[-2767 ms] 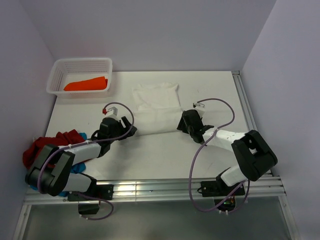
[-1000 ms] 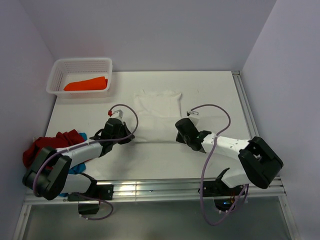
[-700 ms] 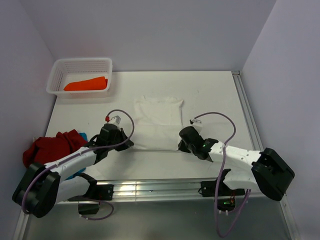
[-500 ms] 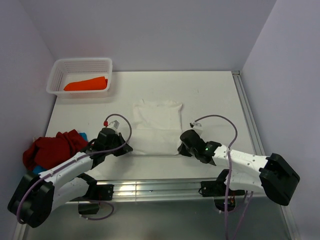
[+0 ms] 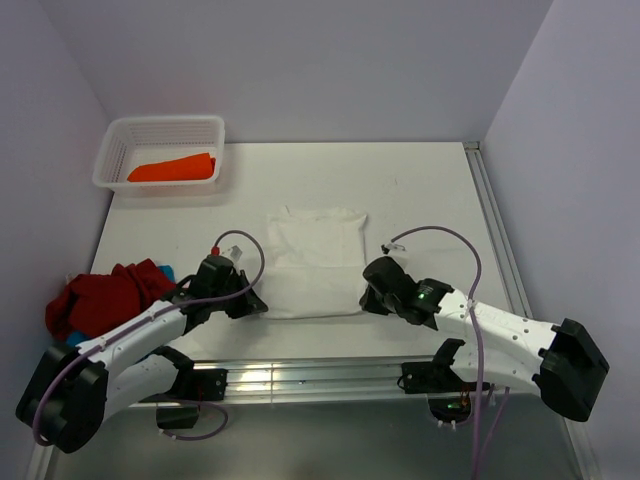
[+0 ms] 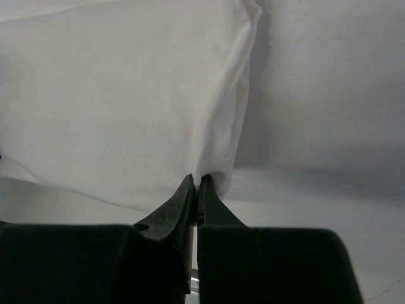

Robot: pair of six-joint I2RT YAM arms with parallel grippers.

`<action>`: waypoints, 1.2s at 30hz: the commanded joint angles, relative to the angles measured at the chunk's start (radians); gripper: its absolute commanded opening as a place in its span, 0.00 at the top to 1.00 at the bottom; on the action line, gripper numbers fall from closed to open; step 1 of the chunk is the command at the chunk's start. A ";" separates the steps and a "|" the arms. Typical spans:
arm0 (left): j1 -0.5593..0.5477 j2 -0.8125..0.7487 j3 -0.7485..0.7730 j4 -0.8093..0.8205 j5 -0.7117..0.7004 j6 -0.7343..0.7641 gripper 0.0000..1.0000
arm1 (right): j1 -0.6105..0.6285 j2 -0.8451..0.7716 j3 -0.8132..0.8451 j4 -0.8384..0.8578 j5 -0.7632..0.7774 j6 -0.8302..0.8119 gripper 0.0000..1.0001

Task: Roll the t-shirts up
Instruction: Fold the tshirt

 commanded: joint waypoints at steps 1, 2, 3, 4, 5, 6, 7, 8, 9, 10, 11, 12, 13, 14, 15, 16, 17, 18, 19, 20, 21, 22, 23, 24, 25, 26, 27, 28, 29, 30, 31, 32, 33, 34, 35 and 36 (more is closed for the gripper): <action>0.004 -0.016 0.087 -0.069 -0.014 -0.002 1.00 | 0.000 -0.018 0.081 -0.116 0.050 -0.047 1.00; 0.004 -0.016 0.099 -0.084 -0.019 -0.002 1.00 | 0.000 -0.013 0.099 -0.122 0.051 -0.052 1.00; 0.002 -0.019 0.129 -0.113 -0.023 -0.002 1.00 | 0.000 -0.001 0.108 -0.127 0.056 -0.062 1.00; 0.004 -0.019 0.143 -0.133 -0.043 -0.002 0.99 | -0.003 0.005 0.118 -0.137 0.060 -0.067 1.00; 0.005 -0.019 0.159 -0.148 -0.051 -0.001 0.99 | -0.005 0.013 0.125 -0.141 0.059 -0.073 1.00; 0.007 -0.017 0.182 -0.173 -0.059 0.005 0.98 | -0.008 0.024 0.140 -0.141 0.053 -0.090 1.00; 0.014 -0.011 0.193 -0.182 -0.060 0.008 0.98 | -0.011 0.029 0.147 -0.141 0.050 -0.096 1.00; 0.022 -0.007 0.200 -0.187 -0.053 0.016 0.98 | -0.020 0.035 0.163 -0.142 0.047 -0.104 1.00; 0.031 -0.001 0.213 -0.190 -0.041 0.022 0.98 | -0.028 0.045 0.173 -0.145 0.041 -0.121 1.00; 0.055 0.010 0.217 -0.191 -0.025 0.028 0.99 | -0.034 0.051 0.183 -0.154 0.039 -0.125 1.00; 0.069 0.015 0.222 -0.193 -0.002 0.039 0.99 | -0.040 0.056 0.205 -0.159 0.039 -0.133 1.00; 0.089 0.025 0.236 -0.193 0.001 0.045 0.99 | -0.051 0.064 0.214 -0.159 0.037 -0.147 1.00; 0.097 0.032 0.243 -0.199 0.004 0.050 0.99 | -0.057 0.067 0.223 -0.161 0.027 -0.154 1.00; 0.105 0.039 0.254 -0.204 0.004 0.062 0.99 | -0.065 0.070 0.239 -0.162 0.027 -0.161 1.00; 0.117 0.053 0.272 -0.207 0.007 0.068 0.99 | -0.080 0.078 0.246 -0.161 0.021 -0.176 1.00; 0.122 0.064 0.280 -0.208 0.010 0.073 0.99 | -0.089 0.082 0.254 -0.161 0.013 -0.184 1.00; 0.128 0.075 0.298 -0.208 0.015 0.083 0.98 | -0.100 0.088 0.269 -0.161 -0.002 -0.193 1.00; 0.137 0.096 0.306 -0.208 0.018 0.088 0.98 | -0.111 0.099 0.276 -0.159 -0.010 -0.210 1.00; 0.142 0.107 0.314 -0.205 0.024 0.093 0.98 | -0.131 0.107 0.283 -0.157 -0.018 -0.219 1.00; 0.146 0.121 0.320 -0.198 0.030 0.102 0.98 | -0.143 0.114 0.294 -0.154 -0.036 -0.227 1.00; 0.157 0.148 0.335 -0.198 0.039 0.106 0.98 | -0.157 0.128 0.299 -0.148 -0.047 -0.245 1.00; 0.158 0.162 0.344 -0.193 0.041 0.110 0.98 | -0.181 0.136 0.303 -0.139 -0.058 -0.253 1.00; 0.163 0.177 0.363 -0.187 0.045 0.119 0.98 | -0.194 0.151 0.312 -0.133 -0.079 -0.260 1.00; 0.169 0.208 0.372 -0.185 0.052 0.122 0.98 | -0.207 0.160 0.317 -0.128 -0.090 -0.274 1.00; 0.172 0.222 0.383 -0.182 0.053 0.126 0.97 | -0.229 0.168 0.322 -0.116 -0.099 -0.282 1.00; 0.175 0.237 0.400 -0.178 0.055 0.131 0.97 | -0.238 0.179 0.331 -0.110 -0.105 -0.286 1.00; 0.181 0.269 0.409 -0.168 0.062 0.134 0.97 | -0.246 0.203 0.338 -0.107 -0.125 -0.296 1.00; 0.183 0.286 0.420 -0.161 0.073 0.137 0.96 | -0.253 0.217 0.346 -0.101 -0.131 -0.302 1.00; 0.186 0.305 0.441 -0.158 0.076 0.142 0.96 | -0.267 0.229 0.363 -0.098 -0.136 -0.306 1.00; 0.189 0.341 0.455 -0.156 0.079 0.143 0.95 | -0.273 0.255 0.371 -0.096 -0.145 -0.314 1.00; 0.192 0.361 0.467 -0.156 0.090 0.146 0.95 | -0.279 0.269 0.378 -0.087 -0.156 -0.319 1.00; 0.195 0.381 0.493 -0.155 0.098 0.155 0.95 | -0.296 0.297 0.394 -0.082 -0.167 -0.323 1.00; 0.201 0.421 0.505 -0.153 0.105 0.160 0.95 | -0.306 0.311 0.404 -0.078 -0.183 -0.331 1.00; 0.204 0.440 0.516 -0.152 0.111 0.162 0.95 | -0.316 0.328 0.424 -0.070 -0.188 -0.335 1.00; 0.209 0.458 0.541 -0.151 0.111 0.168 0.95 | -0.324 0.364 0.435 -0.067 -0.193 -0.340 1.00; 0.217 0.493 0.553 -0.151 0.111 0.169 0.95 | -0.339 0.384 0.446 -0.065 -0.199 -0.348 1.00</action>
